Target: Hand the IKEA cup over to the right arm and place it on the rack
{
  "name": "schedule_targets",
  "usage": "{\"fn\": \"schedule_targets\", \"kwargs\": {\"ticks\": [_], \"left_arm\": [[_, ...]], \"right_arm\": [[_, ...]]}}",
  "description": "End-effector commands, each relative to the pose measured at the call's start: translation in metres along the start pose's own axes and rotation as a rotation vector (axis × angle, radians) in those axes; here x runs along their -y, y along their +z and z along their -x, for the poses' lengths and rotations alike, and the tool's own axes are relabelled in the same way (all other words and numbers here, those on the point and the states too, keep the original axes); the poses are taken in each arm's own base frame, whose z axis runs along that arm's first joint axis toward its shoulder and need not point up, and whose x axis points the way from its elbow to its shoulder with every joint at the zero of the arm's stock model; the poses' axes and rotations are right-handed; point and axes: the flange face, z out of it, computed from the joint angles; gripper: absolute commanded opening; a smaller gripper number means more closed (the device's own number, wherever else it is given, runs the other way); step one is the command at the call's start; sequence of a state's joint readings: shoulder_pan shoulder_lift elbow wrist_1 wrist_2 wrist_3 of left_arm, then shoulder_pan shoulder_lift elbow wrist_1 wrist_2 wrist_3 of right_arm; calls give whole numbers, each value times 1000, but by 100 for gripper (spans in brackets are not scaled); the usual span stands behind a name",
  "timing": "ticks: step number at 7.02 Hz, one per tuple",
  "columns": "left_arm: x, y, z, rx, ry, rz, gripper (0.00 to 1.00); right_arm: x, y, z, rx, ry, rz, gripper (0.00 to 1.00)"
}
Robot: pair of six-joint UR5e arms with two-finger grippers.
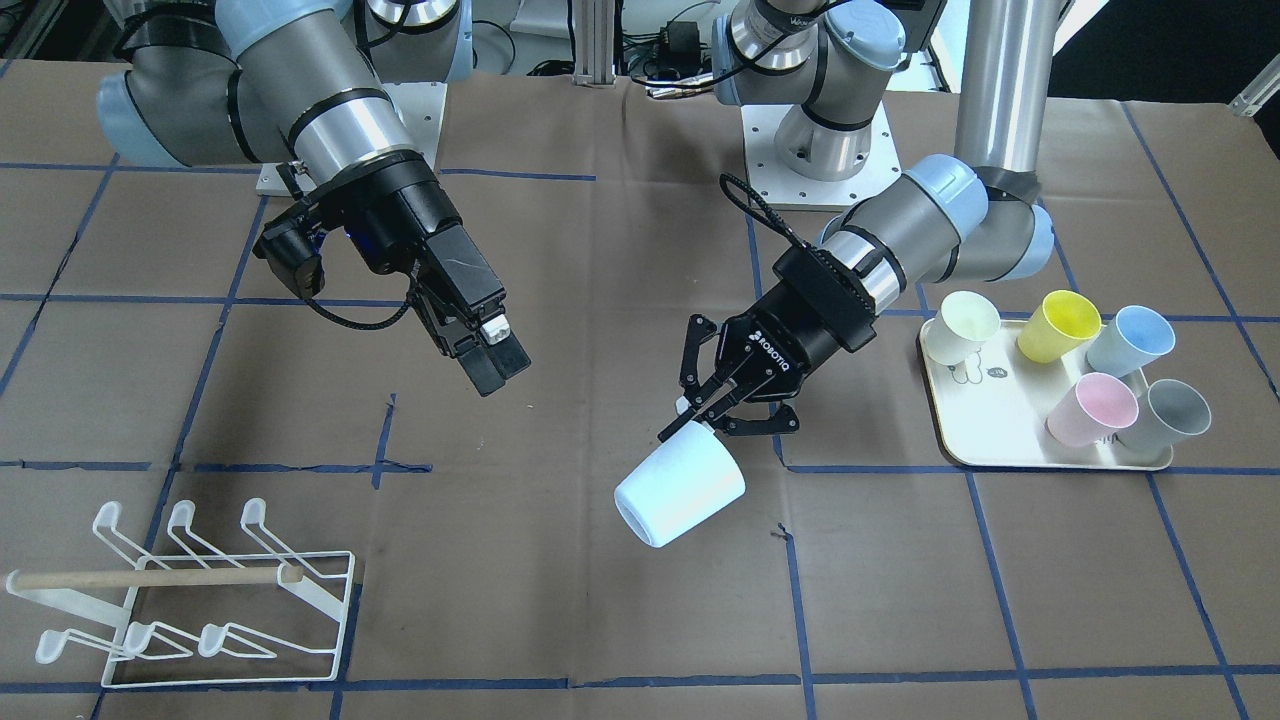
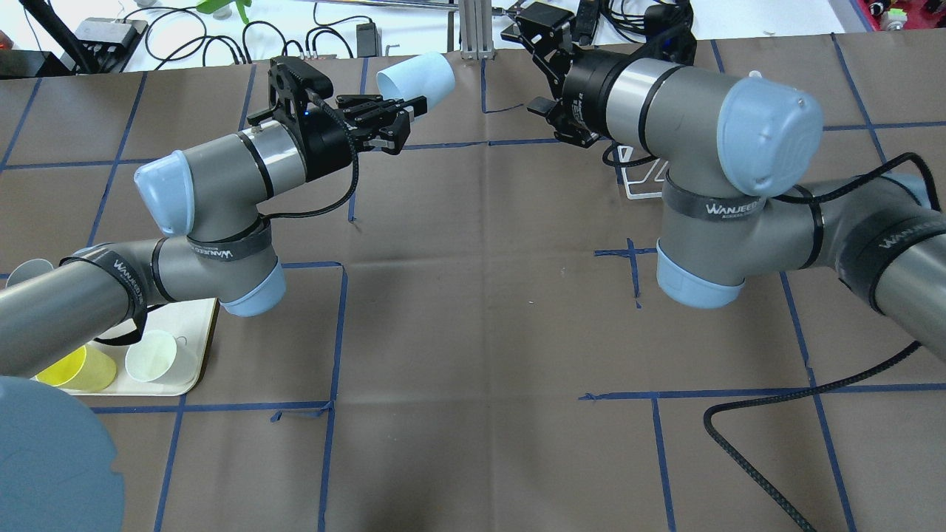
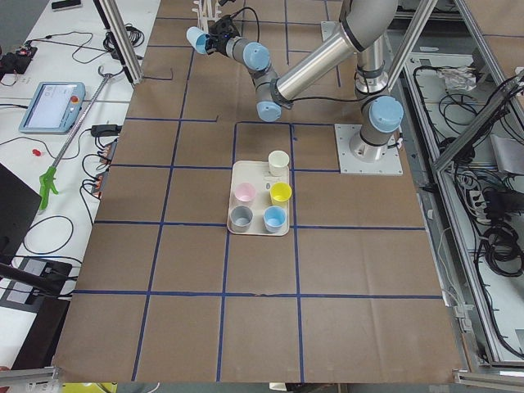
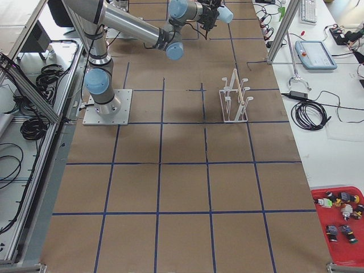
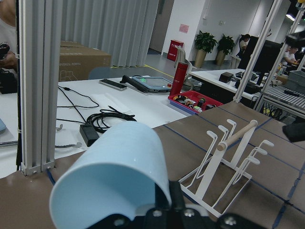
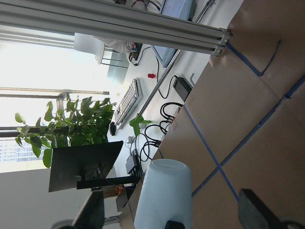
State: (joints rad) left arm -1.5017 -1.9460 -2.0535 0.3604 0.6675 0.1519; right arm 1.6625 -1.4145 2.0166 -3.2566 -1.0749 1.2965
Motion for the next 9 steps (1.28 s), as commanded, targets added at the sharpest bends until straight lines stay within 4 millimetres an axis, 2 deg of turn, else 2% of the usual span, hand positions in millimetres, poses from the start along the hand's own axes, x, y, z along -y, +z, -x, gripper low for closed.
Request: {"fn": "schedule_targets", "kwargs": {"ticks": [1,3,4,5,7,9], "left_arm": [[-19,-4,-4,85,-30,34,0],[-23,-1,-3,85,-37,44,0],[-23,8,-17,57,-23,49,0],[-25,11,-21,48,-20,54,0],[-25,13,-21,47,-17,55,0],[-25,13,-20,47,-15,54,0]], "right_arm": [[-5,4,-30,47,166,-8,99],[-1,32,-61,-31,208,12,100],[-4,48,-75,-55,213,34,100],[-10,50,-74,-48,210,89,100],[-4,58,-55,-14,181,97,100],[-8,73,-66,-23,93,133,99]]}}
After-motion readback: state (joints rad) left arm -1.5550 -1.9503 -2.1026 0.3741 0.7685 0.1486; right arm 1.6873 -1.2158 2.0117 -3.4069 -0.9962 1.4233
